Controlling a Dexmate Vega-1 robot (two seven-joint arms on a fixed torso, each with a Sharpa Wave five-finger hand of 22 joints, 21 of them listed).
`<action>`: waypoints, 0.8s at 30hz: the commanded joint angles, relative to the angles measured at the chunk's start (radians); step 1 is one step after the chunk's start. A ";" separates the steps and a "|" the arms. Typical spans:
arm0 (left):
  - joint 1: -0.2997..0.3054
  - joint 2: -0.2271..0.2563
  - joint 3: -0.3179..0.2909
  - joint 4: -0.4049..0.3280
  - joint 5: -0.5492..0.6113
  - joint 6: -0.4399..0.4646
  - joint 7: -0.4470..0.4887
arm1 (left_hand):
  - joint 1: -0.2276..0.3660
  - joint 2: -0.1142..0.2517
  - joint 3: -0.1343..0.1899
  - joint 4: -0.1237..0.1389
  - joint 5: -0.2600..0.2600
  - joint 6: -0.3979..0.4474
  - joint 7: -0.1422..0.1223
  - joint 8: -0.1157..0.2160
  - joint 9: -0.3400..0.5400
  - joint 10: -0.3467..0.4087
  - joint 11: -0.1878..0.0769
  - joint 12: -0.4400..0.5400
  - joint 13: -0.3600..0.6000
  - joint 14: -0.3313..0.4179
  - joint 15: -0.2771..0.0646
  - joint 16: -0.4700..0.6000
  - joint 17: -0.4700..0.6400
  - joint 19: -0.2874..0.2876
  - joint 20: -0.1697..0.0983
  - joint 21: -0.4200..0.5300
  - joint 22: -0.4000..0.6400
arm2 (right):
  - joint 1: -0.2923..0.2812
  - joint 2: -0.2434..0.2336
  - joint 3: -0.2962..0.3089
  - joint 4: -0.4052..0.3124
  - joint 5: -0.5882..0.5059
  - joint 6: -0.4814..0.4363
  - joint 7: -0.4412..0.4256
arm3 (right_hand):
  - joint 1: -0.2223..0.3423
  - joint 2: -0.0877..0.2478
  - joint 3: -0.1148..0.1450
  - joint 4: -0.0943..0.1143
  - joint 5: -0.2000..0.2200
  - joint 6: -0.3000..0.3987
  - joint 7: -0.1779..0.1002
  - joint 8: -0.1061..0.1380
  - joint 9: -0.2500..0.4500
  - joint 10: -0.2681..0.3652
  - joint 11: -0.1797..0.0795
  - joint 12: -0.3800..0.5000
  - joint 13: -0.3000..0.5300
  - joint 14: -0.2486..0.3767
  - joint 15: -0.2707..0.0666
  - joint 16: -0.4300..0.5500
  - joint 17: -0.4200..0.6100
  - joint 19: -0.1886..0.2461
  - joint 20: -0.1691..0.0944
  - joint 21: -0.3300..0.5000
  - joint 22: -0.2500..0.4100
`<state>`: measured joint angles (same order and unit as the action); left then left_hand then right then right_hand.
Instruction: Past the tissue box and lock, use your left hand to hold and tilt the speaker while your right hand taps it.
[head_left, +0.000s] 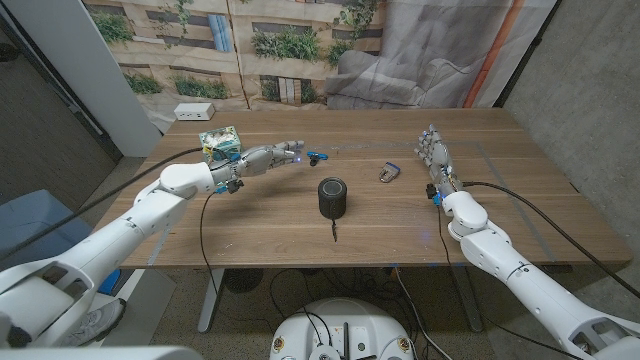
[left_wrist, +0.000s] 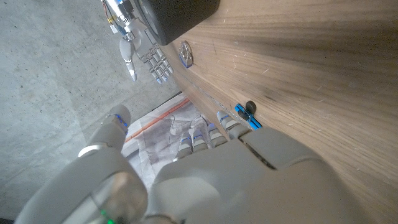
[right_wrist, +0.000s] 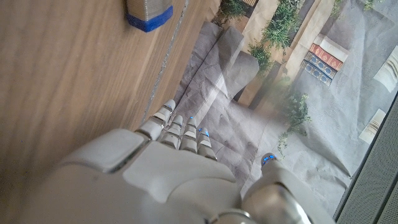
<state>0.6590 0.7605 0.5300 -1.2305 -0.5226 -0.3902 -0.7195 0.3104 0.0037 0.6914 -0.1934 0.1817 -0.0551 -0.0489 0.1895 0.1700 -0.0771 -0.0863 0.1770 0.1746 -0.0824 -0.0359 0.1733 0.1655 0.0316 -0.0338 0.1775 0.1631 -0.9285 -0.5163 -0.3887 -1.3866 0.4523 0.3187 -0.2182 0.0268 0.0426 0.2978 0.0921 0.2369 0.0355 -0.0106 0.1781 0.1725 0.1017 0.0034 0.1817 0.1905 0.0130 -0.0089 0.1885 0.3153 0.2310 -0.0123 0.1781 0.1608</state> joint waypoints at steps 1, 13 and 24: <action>-0.097 -0.037 0.043 0.154 0.035 -0.098 -0.155 | 0.025 -0.008 0.003 -0.001 0.009 0.004 -0.023 0.014 0.005 0.011 -0.017 0.010 0.002 -0.002 -0.065 0.004 0.002 0.005 -0.078 0.003 0.001 | 0.000 0.008 -0.011 -0.013 -0.029 -0.022 -0.036 | 0.014 0.002 0.004 -0.003 0.005 -0.004 -0.004 0.006 0.003 0.001 0.004 0.009 0.002 0.004 -0.003 0.006 -0.002 0.002 -0.005 0.007 0.005; -0.206 -0.071 0.108 0.260 0.095 -0.142 -0.292 | 0.076 -0.043 0.010 0.000 0.000 -0.017 -0.045 0.011 0.005 -0.005 -0.027 0.004 0.003 -0.034 -0.084 -0.005 0.002 -0.022 -0.090 -0.004 0.001 | -0.003 0.017 -0.016 -0.007 -0.044 -0.027 -0.059 | 0.014 0.006 0.005 -0.005 0.005 -0.005 -0.005 0.006 0.003 0.003 0.004 0.010 0.001 0.005 -0.003 0.008 -0.009 0.004 -0.006 0.008 0.005; -0.237 -0.077 0.145 0.261 0.148 -0.175 -0.316 | 0.147 -0.082 0.021 0.003 0.004 -0.075 -0.042 0.003 0.006 -0.084 -0.014 -0.004 0.003 -0.106 -0.069 -0.008 0.003 -0.062 -0.092 -0.003 0.001 | -0.016 0.020 -0.012 -0.004 -0.049 -0.011 -0.072 | 0.013 0.007 0.005 -0.005 0.004 -0.005 -0.006 0.007 0.003 0.003 0.004 0.011 0.001 0.006 -0.004 0.009 -0.012 0.004 -0.006 0.008 0.005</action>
<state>0.4626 0.6938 0.6369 -0.9924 -0.4242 -0.5312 -0.9878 0.4402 -0.0762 0.7044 -0.1891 0.1817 -0.1159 -0.0922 0.1972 0.1749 -0.1428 -0.1033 0.1770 0.1746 -0.1666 -0.0339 0.1682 0.1653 -0.0183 -0.0337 0.1737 0.1632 -0.9331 -0.4992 -0.4025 -1.3946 0.4109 0.2954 -0.2768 0.0374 0.0531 0.2978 0.0922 0.2368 0.0301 -0.0160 0.1781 0.1725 0.1018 0.0034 0.1817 0.1907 0.0130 -0.0090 0.1925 0.3015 0.2310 -0.0124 0.1781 0.1608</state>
